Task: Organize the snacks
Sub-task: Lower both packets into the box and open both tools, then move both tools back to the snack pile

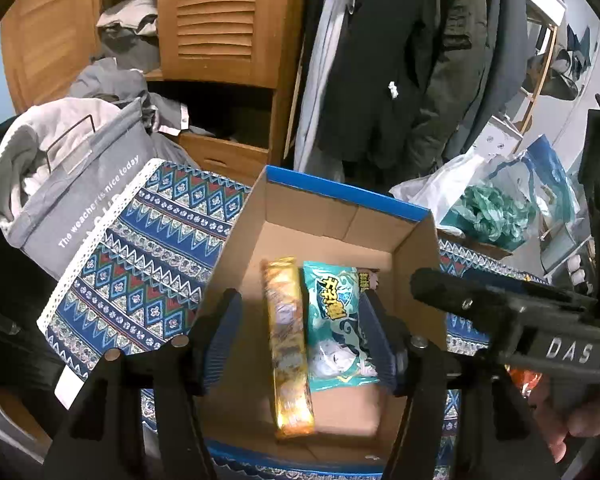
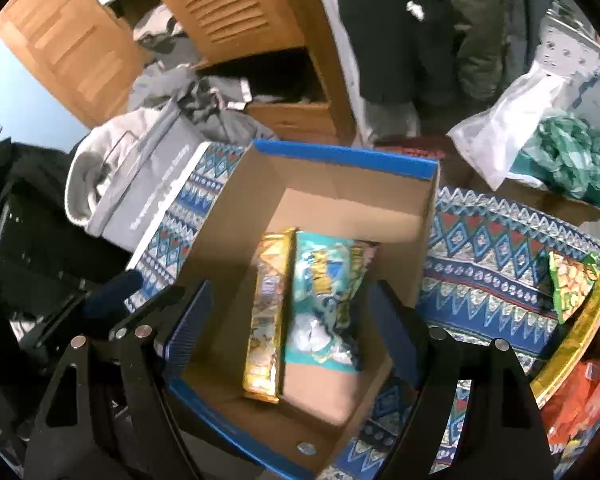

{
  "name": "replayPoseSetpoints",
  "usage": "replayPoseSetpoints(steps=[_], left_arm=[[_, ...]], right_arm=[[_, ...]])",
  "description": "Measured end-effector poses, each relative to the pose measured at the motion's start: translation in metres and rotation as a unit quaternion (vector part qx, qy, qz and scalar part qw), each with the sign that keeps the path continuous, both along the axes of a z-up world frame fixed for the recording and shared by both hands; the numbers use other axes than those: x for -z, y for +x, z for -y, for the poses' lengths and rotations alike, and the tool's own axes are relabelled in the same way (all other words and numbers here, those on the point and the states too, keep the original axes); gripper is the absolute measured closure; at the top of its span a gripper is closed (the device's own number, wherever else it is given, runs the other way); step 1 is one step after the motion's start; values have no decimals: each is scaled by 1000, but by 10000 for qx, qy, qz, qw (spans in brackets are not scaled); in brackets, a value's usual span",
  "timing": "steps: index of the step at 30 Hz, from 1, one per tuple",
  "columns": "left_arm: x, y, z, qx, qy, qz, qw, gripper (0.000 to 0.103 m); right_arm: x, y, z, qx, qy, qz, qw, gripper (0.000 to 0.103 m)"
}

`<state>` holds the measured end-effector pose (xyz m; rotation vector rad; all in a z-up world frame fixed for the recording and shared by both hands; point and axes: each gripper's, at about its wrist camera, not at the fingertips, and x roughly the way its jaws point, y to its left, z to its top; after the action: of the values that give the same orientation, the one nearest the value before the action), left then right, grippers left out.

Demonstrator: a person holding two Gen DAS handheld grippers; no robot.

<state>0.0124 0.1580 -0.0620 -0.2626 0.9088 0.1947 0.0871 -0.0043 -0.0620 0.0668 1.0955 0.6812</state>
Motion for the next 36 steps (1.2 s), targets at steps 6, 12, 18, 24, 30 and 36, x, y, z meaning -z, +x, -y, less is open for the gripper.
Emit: replayPoseSetpoints(steps=[6, 12, 18, 24, 30, 36], left_arm=[[-2, 1, 5, 74, -80, -22, 9999, 38], [-8, 2, 20, 204, -67, 27, 9998, 34], [-10, 7, 37, 364, -46, -6, 9993, 33], [-10, 12, 59, 572, 21, -42, 9983, 32], [-9, 16, 81, 781, 75, -93, 9969, 31], [-8, 21, 105, 984, 162, -121, 9949, 26]], right_arm=[[-10, 2, 14, 183, -24, 160, 9997, 20], [-15, -3, 33, 321, -184, 378, 9986, 20], [-17, -8, 54, 503, -489, 658, 9954, 20], [-16, -11, 85, 750, -632, 733, 9925, 19], [-13, -12, 120, 1037, -808, 767, 9883, 16], [-10, -15, 151, 1220, -930, 764, 9852, 16]])
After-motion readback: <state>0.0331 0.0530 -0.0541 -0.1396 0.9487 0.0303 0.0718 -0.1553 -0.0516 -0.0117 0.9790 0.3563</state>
